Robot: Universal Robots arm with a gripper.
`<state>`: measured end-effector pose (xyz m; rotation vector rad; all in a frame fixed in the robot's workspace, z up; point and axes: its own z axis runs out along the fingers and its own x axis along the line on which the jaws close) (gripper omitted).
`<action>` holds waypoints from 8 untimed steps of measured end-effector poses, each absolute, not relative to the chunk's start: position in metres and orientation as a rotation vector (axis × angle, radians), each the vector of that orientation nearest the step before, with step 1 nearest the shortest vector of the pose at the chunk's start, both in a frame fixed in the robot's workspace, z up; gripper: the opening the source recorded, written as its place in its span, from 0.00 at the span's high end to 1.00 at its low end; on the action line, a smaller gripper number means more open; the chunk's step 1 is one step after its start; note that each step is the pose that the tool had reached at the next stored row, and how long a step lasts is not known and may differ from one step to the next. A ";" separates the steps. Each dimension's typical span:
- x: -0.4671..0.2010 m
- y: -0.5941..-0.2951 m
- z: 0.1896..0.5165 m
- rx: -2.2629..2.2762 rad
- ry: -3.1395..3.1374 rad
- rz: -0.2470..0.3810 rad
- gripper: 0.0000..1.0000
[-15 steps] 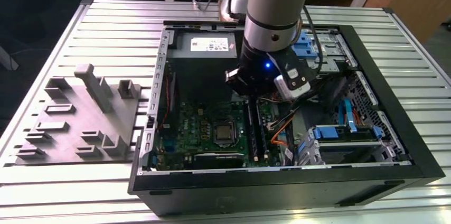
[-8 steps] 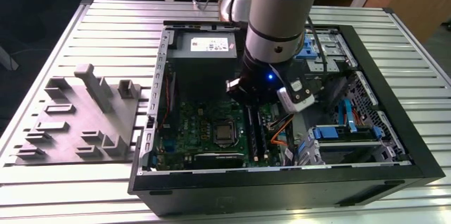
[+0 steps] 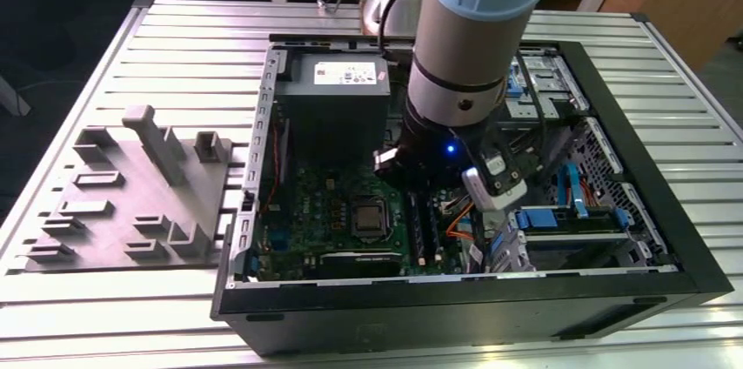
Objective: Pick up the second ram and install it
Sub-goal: 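Press down the second ram until it locks into place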
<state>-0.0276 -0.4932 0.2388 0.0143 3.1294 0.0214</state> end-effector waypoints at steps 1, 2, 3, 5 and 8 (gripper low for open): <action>-0.028 -0.495 0.239 0.014 3.129 0.021 0.90; -0.028 -0.497 0.239 0.014 3.129 0.021 0.90; -0.028 -0.498 0.239 0.014 3.129 0.021 0.90; -0.028 -0.501 0.238 0.014 3.129 0.021 0.90; -0.028 -0.505 0.237 0.014 3.129 0.021 0.90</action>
